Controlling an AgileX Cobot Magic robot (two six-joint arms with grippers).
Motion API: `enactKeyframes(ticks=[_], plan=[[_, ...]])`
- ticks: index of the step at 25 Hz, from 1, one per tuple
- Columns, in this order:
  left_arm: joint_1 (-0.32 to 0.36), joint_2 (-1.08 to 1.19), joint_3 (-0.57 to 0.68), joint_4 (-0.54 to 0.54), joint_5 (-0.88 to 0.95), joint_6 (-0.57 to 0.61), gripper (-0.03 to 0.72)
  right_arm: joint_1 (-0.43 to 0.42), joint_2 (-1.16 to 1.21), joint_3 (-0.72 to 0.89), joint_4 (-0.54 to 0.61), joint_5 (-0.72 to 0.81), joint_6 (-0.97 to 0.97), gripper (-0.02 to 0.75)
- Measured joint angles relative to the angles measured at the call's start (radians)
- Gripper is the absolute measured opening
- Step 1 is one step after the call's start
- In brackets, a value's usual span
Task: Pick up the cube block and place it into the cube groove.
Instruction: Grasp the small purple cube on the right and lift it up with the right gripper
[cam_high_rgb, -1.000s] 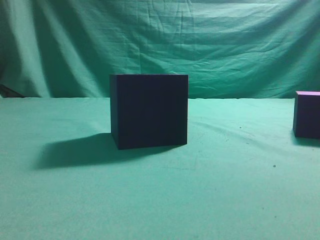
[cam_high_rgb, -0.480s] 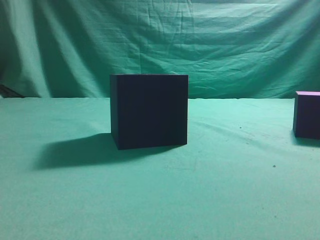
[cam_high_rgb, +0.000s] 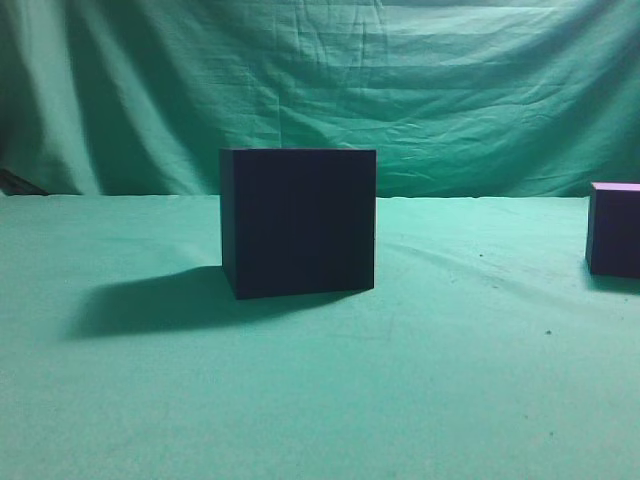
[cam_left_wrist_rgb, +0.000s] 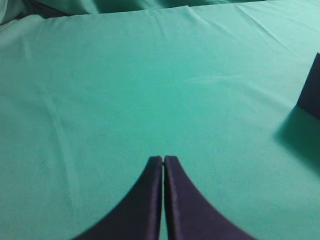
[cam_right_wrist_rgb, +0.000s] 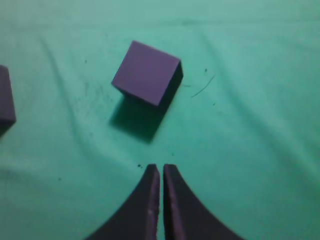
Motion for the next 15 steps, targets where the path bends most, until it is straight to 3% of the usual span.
enactKeyframes(ticks=[6,10,11,12,15], plan=[[0.0,0.0,0.0,0.0,0.0,0.0,0.0,0.205,0.298,-0.192,-0.116,0.165,0.096,0.0],[0.0,0.0,0.0,0.0,0.0,0.0,0.0,0.228,0.451,-0.278,-0.152,0.162,0.253,0.0],[0.0,0.0,0.0,0.0,0.0,0.0,0.0,0.228,0.481,-0.293,-0.157,0.148,0.283,0.055],[0.0,0.0,0.0,0.0,0.0,0.0,0.0,0.228,0.505,-0.302,-0.161,0.131,0.317,0.055],[0.0,0.0,0.0,0.0,0.0,0.0,0.0,0.228,0.571,-0.324,-0.169,0.082,0.397,0.266]])
